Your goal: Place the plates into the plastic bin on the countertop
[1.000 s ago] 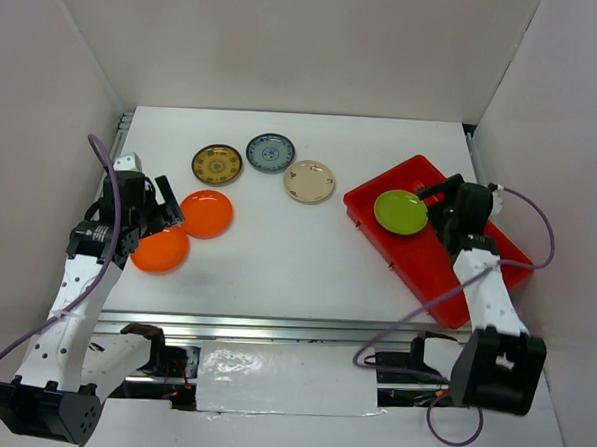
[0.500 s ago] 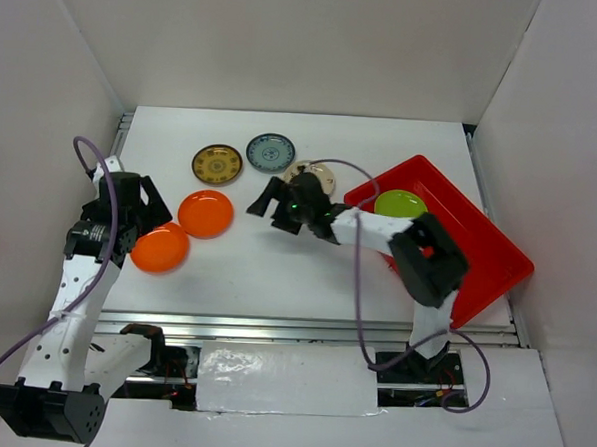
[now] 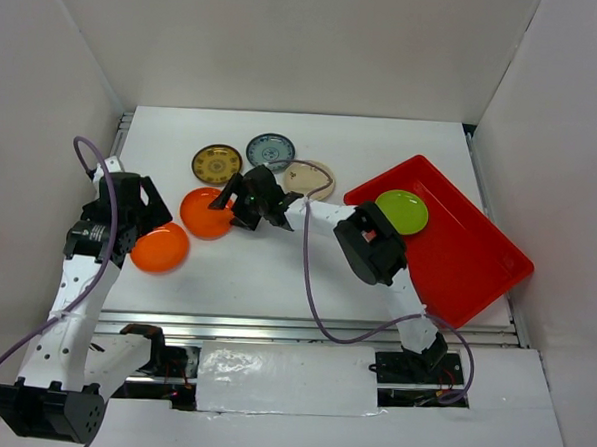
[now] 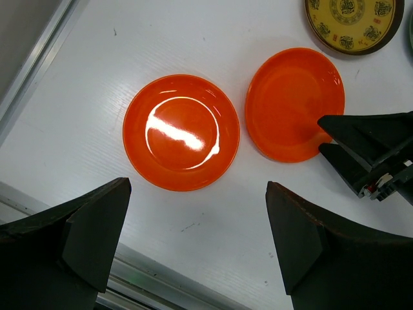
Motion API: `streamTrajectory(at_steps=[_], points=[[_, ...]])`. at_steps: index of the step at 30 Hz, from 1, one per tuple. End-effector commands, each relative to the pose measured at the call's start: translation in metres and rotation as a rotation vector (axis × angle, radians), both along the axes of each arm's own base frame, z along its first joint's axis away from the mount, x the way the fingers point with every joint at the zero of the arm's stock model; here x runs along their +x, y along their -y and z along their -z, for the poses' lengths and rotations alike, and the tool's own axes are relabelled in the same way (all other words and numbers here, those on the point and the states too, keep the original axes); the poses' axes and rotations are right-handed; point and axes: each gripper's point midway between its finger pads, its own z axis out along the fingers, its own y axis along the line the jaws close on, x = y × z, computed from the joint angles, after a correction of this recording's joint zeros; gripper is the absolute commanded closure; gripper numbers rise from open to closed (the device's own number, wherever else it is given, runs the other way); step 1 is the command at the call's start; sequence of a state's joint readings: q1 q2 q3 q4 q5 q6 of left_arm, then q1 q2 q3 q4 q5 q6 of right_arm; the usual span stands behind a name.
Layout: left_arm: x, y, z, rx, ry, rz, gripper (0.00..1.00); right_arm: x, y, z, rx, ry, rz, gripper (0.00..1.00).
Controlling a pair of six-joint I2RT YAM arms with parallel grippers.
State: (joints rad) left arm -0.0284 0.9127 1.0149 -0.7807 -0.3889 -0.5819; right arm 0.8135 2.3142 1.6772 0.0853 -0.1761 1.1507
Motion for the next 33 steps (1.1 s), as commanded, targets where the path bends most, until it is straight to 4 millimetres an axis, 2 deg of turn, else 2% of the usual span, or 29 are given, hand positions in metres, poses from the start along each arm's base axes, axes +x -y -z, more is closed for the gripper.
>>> streamTrajectory(at_steps=[1, 12, 18, 21, 24, 27, 30, 32, 33], points=[[0.005, 0.0, -0.022, -0.003, 0.078, 0.002, 0.01, 0.005, 0.018, 0.025, -0.088, -0.081, 0.103, 0.11], [0.007, 0.007, -0.022, -0.019, 0.079, 0.041, 0.01, -0.003, 0.039, -0.002, -0.066, -0.011, 0.138, 0.1], [0.011, 0.012, -0.018, -0.029, 0.07, 0.074, 0.01, -0.011, 0.054, -0.047, -0.017, 0.103, 0.104, 0.07], [0.012, 0.014, -0.017, -0.035, 0.069, 0.086, 0.01, -0.014, 0.067, -0.055, 0.019, 0.116, 0.077, 0.07], [0.012, 0.014, -0.016, -0.035, 0.065, 0.089, 0.01, -0.016, 0.09, -0.051, -0.019, 0.104, 0.097, 0.06], [0.013, 0.016, -0.017, -0.04, 0.066, 0.099, 0.01, -0.021, 0.112, -0.035, -0.098, 0.091, 0.13, 0.05], [0.014, 0.017, -0.016, -0.04, 0.063, 0.103, 0.01, -0.025, 0.118, -0.017, -0.125, 0.066, 0.109, 0.05], [0.013, 0.017, -0.016, -0.042, 0.063, 0.106, 0.01, -0.025, 0.112, -0.012, -0.09, 0.064, 0.071, 0.08], [0.013, 0.017, -0.016, -0.039, 0.066, 0.106, 0.01, -0.025, 0.107, -0.001, -0.088, 0.044, 0.045, 0.11]])
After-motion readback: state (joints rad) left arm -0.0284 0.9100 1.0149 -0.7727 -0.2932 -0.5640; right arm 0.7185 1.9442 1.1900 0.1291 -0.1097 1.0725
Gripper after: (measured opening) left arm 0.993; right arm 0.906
